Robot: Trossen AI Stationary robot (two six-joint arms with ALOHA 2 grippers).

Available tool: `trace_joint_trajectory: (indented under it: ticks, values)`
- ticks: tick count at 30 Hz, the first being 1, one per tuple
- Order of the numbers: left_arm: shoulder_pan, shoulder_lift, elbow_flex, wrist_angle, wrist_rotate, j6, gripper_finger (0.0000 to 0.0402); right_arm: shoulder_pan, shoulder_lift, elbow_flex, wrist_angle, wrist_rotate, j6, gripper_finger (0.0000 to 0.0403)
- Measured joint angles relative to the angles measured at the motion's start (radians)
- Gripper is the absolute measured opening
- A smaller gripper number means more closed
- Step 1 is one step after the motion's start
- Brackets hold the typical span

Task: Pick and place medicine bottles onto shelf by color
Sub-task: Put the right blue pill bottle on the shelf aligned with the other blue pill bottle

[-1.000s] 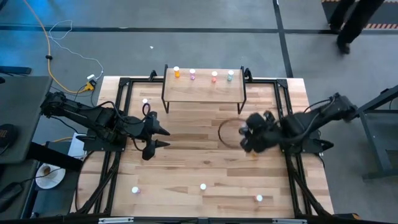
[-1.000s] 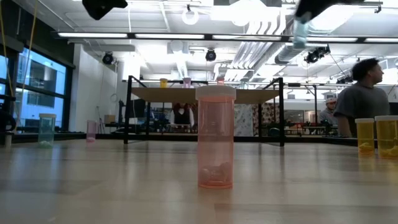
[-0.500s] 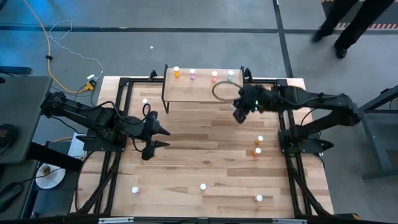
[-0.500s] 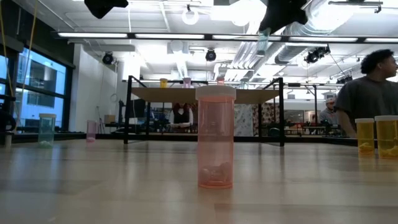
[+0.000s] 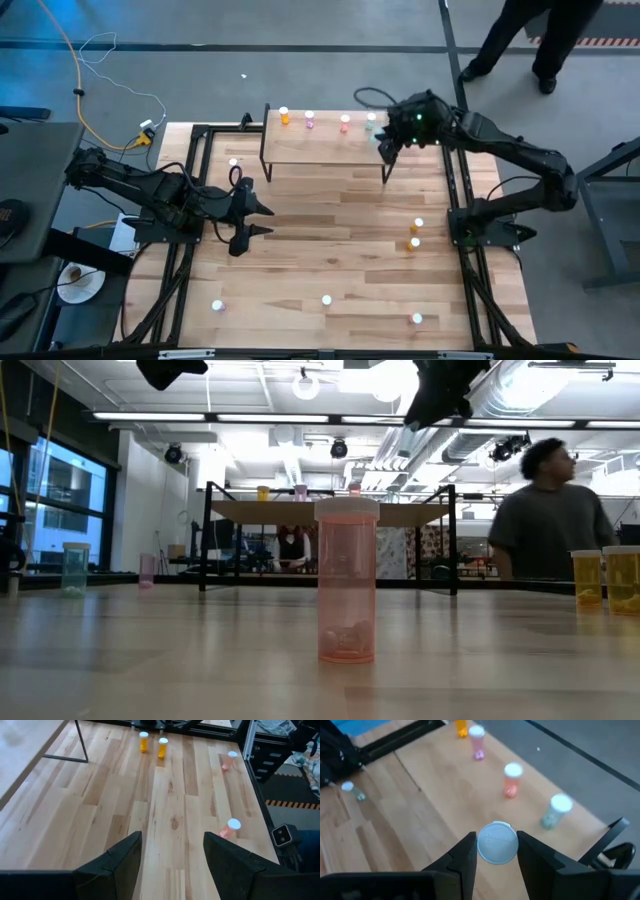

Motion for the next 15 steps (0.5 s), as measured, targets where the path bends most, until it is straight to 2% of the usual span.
trace_joint_trajectory:
  ticks: [8, 15]
  values:
    - [0.0, 0.0, 0.0, 0.0, -0.001, 0.0, 0.0202, -0.132, 0.02, 0.024, 0.037, -0.123, -0.061, 0.0119]
    - [0.0, 0.0, 0.0, -0.001, -0.001, 0.0, 0.0202, -0.16, 0.143, 0.235, -0.136, -0.146, -0.105, 0.0119]
